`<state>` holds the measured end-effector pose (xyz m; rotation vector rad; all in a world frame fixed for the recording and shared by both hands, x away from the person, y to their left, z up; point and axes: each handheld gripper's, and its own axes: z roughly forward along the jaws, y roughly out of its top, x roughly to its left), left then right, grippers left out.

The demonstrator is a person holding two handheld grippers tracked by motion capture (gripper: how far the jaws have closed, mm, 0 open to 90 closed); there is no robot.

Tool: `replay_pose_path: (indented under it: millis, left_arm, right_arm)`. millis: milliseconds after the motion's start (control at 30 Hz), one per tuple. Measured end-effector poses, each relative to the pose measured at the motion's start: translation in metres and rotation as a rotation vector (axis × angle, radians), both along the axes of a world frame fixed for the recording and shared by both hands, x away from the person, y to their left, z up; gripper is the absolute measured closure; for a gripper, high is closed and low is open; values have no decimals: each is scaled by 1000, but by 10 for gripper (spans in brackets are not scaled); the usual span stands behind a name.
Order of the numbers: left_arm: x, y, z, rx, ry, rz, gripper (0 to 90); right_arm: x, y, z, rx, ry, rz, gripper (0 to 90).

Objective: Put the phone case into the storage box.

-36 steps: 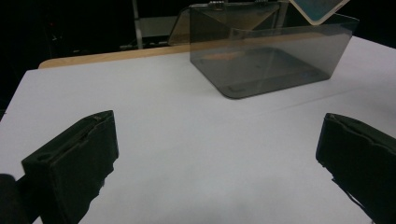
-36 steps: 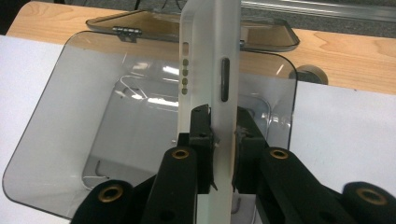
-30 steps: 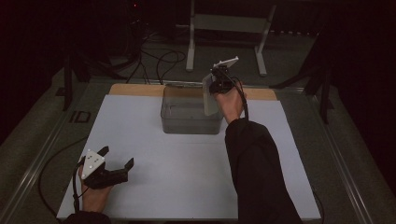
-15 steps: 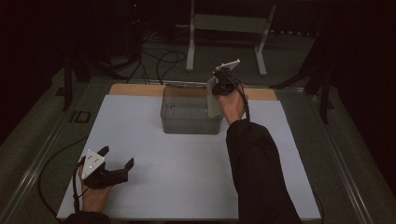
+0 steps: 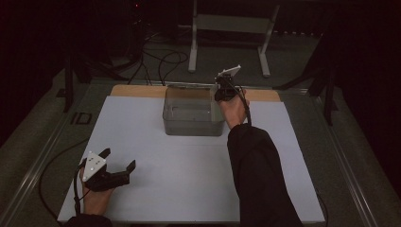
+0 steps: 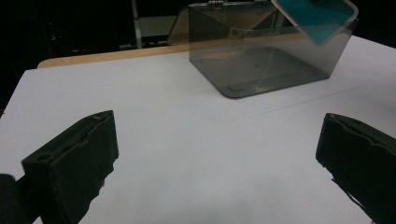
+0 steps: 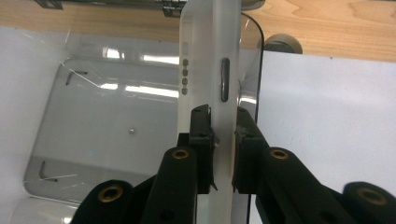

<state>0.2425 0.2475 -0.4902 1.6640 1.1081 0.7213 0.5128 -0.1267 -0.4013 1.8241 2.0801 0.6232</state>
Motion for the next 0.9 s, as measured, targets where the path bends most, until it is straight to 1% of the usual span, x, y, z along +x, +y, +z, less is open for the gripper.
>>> replay_pose_path:
  millis: [200,633,800,900]
  left_arm:
    - [0,0,0,1,1,0,0]
    - [0,0,0,-1,-2,4,1]
    - [0,0,0,-1,-2,4,1]
    - [0,0,0,-1,-2,4,0]
  right_arm:
    - [1,-1,-6,-12,14,-9,818]
    - [2,-1,-19,-16,41,-26,817]
    - [2,0,-23,-22,48,-21,817]
    - [2,2,-24,-34,43,-23,817]
